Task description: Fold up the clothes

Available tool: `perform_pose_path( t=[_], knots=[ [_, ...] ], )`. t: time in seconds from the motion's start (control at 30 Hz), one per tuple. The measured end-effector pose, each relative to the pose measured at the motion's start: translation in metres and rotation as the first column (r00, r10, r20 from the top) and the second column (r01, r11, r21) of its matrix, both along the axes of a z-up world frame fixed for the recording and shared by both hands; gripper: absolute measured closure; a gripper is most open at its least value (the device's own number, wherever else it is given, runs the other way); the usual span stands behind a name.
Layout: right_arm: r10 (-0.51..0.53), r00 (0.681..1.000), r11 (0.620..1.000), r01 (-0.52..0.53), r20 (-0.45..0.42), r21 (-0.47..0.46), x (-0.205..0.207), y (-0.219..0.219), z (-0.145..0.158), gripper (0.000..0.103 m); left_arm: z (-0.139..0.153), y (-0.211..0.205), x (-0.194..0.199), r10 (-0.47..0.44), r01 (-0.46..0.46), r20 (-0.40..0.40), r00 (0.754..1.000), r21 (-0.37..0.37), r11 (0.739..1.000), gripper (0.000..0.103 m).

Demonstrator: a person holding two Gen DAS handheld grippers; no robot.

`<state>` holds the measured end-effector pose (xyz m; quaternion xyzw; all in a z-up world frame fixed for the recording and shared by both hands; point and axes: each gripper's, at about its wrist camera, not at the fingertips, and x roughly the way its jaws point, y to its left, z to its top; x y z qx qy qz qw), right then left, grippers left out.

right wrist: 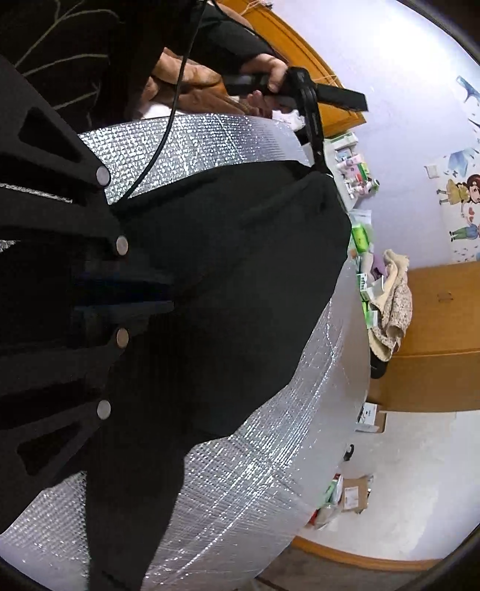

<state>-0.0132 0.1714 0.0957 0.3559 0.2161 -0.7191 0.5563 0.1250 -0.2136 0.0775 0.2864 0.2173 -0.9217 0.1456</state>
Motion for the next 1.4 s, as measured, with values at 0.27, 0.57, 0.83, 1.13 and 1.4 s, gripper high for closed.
perform_pose_path(
  t=[0.27, 0.57, 0.83, 1.13, 1.4],
  knots=[
    [-0.036, 0.999, 0.999, 0.036, -0.013, -0.036, 0.005, 0.004, 0.005, 0.074, 0.001, 0.012, 0.013, 0.021, -0.008, -0.069, 0.997, 0.189, 0.982, 0.072],
    [-0.058, 0.997, 0.994, 0.055, -0.041, -0.093, 0.023, 0.033, 0.038, 0.073, 0.002, 0.033, -0.014, -0.007, 0.026, -0.084, 0.996, 0.234, 0.972, 0.071],
    [-0.103, 0.99, 0.985, 0.088, -0.101, -0.147, 0.046, 0.083, 0.088, 0.073, 0.013, 0.039, -0.007, -0.001, 0.026, -0.121, 0.993, 0.206, 0.978, 0.071],
    [-0.142, 0.98, 0.988, 0.131, -0.14, -0.086, 0.064, 0.114, 0.094, 0.073, 0.014, 0.047, -0.001, -0.013, 0.039, -0.13, 0.991, 0.203, 0.978, 0.071],
    [-0.166, 0.981, 0.983, 0.157, -0.096, -0.098, 0.055, 0.097, 0.06, 0.072, 0.005, 0.047, -0.01, -0.012, 0.031, -0.1, 0.995, 0.191, 0.981, 0.071]
  ],
)
